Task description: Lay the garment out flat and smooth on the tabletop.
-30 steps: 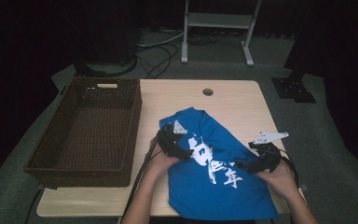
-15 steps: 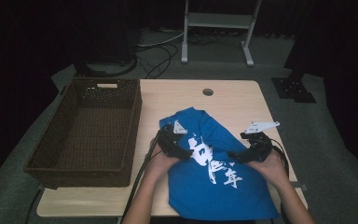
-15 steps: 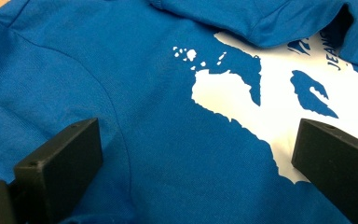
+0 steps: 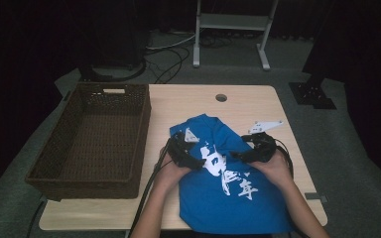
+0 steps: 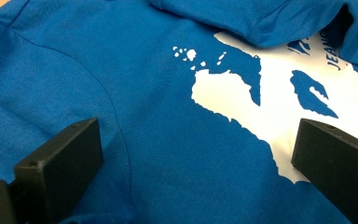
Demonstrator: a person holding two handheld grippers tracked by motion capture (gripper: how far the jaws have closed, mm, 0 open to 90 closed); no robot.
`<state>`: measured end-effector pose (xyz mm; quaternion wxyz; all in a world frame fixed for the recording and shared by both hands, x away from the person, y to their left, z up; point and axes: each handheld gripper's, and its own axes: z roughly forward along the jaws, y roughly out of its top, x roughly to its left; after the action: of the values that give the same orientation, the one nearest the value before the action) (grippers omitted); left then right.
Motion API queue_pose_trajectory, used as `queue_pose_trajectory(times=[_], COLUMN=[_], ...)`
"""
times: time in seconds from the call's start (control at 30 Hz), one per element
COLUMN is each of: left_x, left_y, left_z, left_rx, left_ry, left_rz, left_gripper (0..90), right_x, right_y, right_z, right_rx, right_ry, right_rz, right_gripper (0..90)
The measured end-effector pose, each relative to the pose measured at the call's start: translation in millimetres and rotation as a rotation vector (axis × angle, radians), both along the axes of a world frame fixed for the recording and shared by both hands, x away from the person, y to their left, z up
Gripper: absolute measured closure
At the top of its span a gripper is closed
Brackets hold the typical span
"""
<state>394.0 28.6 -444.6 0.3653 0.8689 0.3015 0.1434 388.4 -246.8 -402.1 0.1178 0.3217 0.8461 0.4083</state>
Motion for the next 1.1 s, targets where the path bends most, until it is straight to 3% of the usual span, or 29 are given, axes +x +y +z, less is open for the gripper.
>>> queue_pose_trajectory(times=[0.27, 0.73, 1.1], left_x=[0.0, -0.3, -0.4], left_y=[-0.1, -0.1, -0.1], left_z=[0.0, -0.1, -0.1], left_rx=[-0.001, -0.003, -0.003], left_ry=[0.0, 0.0, 0.001], left_rz=[0.001, 0.003, 0.004], left_gripper=[1.1, 1.1, 1.2], right_x=[15.2, 24.9, 31.3], right_y=[14.4, 45.8, 55.3], right_z=[-2.9, -12.5, -25.9], right_rx=[0.021, -0.044, -0.117], right_ry=[0.011, 0.01, 0.015], right_rz=[0.034, 0.101, 0.085], right_gripper=[32.1, 53.9, 66.5])
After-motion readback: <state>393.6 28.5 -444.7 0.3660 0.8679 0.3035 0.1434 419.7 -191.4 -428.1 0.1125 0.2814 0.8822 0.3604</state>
